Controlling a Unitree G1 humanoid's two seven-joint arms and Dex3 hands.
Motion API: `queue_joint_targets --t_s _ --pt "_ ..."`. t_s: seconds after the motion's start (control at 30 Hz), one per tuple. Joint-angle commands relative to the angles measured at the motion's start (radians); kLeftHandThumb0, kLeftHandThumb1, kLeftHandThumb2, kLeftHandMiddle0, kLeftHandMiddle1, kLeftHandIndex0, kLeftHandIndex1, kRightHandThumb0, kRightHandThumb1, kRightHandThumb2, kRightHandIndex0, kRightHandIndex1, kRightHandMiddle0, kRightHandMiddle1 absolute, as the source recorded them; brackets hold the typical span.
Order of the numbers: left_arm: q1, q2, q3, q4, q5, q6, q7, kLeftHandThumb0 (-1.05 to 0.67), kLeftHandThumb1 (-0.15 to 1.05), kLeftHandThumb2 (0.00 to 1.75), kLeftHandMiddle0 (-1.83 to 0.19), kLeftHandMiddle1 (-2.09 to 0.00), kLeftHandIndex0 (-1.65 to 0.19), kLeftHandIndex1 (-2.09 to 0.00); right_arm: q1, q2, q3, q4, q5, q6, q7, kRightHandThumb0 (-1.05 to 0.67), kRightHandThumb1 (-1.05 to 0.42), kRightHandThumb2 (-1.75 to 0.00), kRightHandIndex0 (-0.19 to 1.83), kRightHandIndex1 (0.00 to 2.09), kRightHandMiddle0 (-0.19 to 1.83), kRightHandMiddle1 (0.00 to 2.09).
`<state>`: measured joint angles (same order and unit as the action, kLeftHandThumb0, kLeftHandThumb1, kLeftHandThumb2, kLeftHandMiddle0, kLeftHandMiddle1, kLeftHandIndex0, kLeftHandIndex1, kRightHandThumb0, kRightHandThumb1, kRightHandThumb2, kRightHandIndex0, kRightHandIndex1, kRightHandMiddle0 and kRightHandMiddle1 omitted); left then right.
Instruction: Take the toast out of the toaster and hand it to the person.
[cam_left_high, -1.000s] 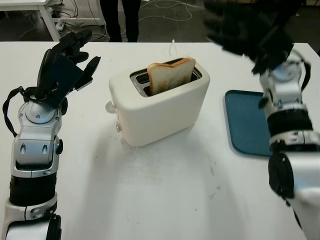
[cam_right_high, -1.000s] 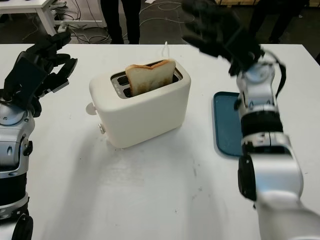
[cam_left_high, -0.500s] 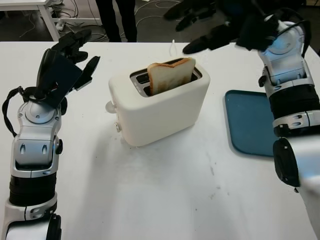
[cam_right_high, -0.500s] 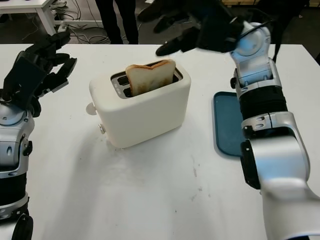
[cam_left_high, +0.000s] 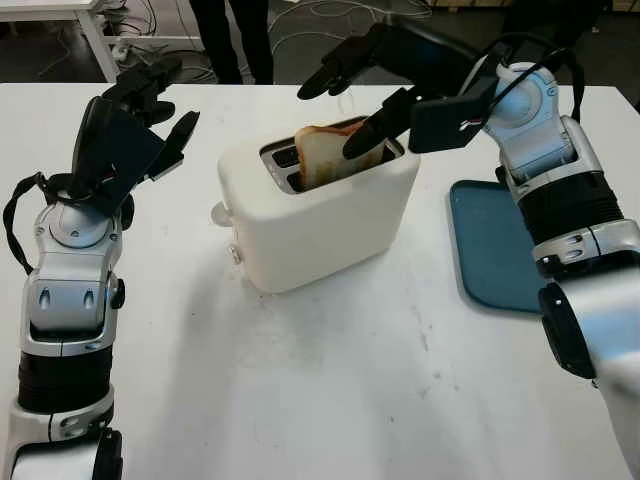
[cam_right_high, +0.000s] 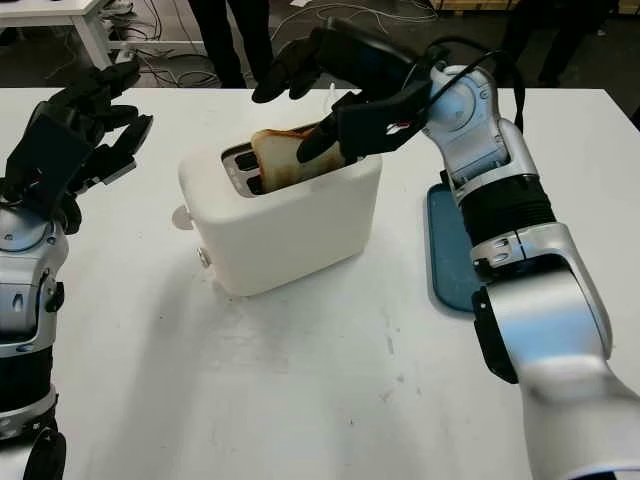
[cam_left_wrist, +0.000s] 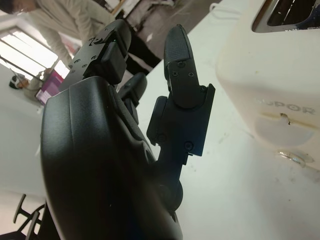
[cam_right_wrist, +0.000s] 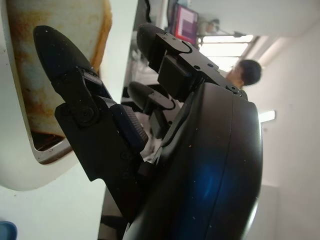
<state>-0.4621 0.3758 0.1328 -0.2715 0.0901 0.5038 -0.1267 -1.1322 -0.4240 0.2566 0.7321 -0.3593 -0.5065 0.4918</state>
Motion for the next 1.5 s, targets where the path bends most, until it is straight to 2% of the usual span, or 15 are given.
queue_joint_targets --t_s 0.0,0.47,0.77,0.83,0.87,0.9,0.93,1.03,1.1,1.17,1.3,1.4,1.47 --pt "0.006 0.007 0.005 -0.003 0.005 -0.005 0.004 -0.45 0.92 0.45 -0.03 -0.8 -0.33 -0.16 0.014 0.005 0.015 0.02 -0.024 -0.037 -0.039 -0.69 -0.62 0.0 0.55 0.76 0.85 0.05" --pt "0.005 0.004 0.003 -0.006 0.002 0.003 0.003 -0.44 0.92 0.46 -0.03 -0.79 -0.32 -0.16 0.003 -0.008 0.081 0.115 -0.128 -0.115 -0.137 -0.6 -0.66 -0.01 0.64 0.8 0.94 0.08" --pt "0.002 0.008 0.002 -0.004 0.005 0.001 0.003 -0.44 0.92 0.46 -0.03 -0.79 -0.33 -0.16 0.012 -0.008 0.07 0.098 -0.075 -0.08 -0.047 -0.52 -0.68 0.0 0.75 0.9 1.05 0.13" --pt "0.002 0.009 0.003 -0.004 0.005 0.002 0.002 -0.44 0.92 0.46 -0.03 -0.79 -0.33 -0.16 0.017 -0.006 0.065 0.091 -0.059 -0.067 -0.027 -0.47 -0.68 0.0 0.8 1.03 1.12 0.19" --pt "0.002 0.009 0.003 -0.003 0.005 0.001 0.001 -0.44 0.92 0.46 -0.03 -0.79 -0.33 -0.16 0.02 -0.004 0.062 0.087 -0.052 -0.062 -0.019 -0.46 -0.69 0.0 0.83 1.1 1.15 0.25" --pt "0.002 0.009 0.002 -0.003 0.006 0.002 0.002 -0.44 0.92 0.46 -0.03 -0.79 -0.33 -0.16 0.022 -0.003 0.061 0.084 -0.049 -0.058 -0.016 -0.45 -0.69 0.0 0.86 1.15 1.12 0.41" --pt "0.002 0.008 0.002 -0.004 0.007 0.005 0.004 -0.44 0.92 0.45 -0.03 -0.79 -0.33 -0.16 0.025 -0.004 0.063 0.08 -0.049 -0.054 -0.016 -0.44 -0.71 0.0 0.89 1.25 1.01 0.79" --pt "0.003 0.006 0.002 -0.007 0.007 0.009 0.006 -0.44 0.92 0.45 -0.02 -0.79 -0.33 -0.15 0.031 -0.012 0.075 0.068 -0.073 -0.065 -0.037 -0.48 -0.77 -0.01 0.92 1.55 0.82 1.46" --pt "0.005 0.006 0.003 -0.005 0.005 0.002 0.005 -0.44 0.92 0.46 -0.02 -0.79 -0.33 -0.15 0.033 -0.02 0.089 0.058 -0.1 -0.069 -0.057 -0.51 -0.81 -0.01 0.95 1.68 0.79 1.65" --pt "0.005 0.005 0.003 -0.006 0.006 0.004 0.006 -0.44 0.92 0.46 -0.02 -0.79 -0.33 -0.15 0.034 -0.027 0.104 0.049 -0.133 -0.073 -0.075 -0.55 -0.86 -0.02 1.05 1.73 0.85 1.73" --pt "0.008 0.005 0.003 -0.005 0.007 -0.005 0.007 -0.43 0.92 0.46 -0.03 -0.8 -0.33 -0.15 0.034 -0.042 0.135 0.034 -0.185 -0.085 -0.095 -0.58 -0.92 -0.09 1.08 1.74 0.88 1.74" --pt "0.009 0.008 0.0 -0.005 0.014 -0.005 0.01 -0.44 0.92 0.46 -0.03 -0.8 -0.33 -0.16 0.037 -0.052 0.155 0.033 -0.216 -0.115 -0.128 -0.57 -0.92 -0.17 1.14 1.53 0.95 1.5" --pt "0.01 0.007 0.002 -0.006 0.012 -0.003 0.008 -0.44 0.92 0.46 -0.03 -0.8 -0.33 -0.15 0.038 -0.058 0.169 0.032 -0.238 -0.129 -0.153 -0.55 -0.92 -0.2 1.15 1.52 0.97 1.41"
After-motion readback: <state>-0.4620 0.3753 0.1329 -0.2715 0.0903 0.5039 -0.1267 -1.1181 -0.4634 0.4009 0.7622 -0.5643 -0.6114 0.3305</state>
